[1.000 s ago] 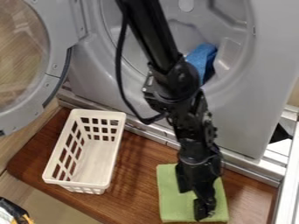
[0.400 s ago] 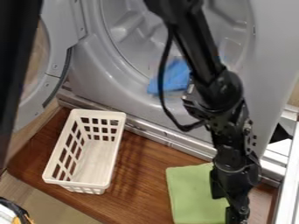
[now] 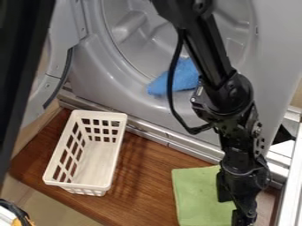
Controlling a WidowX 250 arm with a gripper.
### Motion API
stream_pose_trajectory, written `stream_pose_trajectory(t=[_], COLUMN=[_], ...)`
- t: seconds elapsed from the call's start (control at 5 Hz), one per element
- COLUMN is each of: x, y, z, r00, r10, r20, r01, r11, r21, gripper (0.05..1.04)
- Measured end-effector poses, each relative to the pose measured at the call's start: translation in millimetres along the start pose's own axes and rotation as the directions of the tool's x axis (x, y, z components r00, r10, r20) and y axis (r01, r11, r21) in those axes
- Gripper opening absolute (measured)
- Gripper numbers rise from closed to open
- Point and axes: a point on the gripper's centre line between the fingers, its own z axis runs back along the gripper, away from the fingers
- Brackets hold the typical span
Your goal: Take the thing out of basket and put it on the right side of the table
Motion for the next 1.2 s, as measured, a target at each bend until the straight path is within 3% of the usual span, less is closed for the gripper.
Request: stream_pose_trajectory(t=[0.4, 0.6, 1.0, 1.2], x=[4.4, 11.6, -0.1, -7.4], y=[-6.0, -9.6, -6.3, -6.4], z=[1.4, 17.8, 67.4, 88.8], r00=[0.999, 0.998, 0.996, 0.996], r10=[-0.037, -0.042, -0.049, -0.064], r20=[-0.009, 0.039, 0.074, 0.059], r01=[0.037, 0.042, 0.045, 0.059], r11=[0.999, 0.999, 0.998, 0.996], r21=[-0.004, -0.005, 0.051, 0.07], gripper=[1.0, 1.0, 0.999, 0.999])
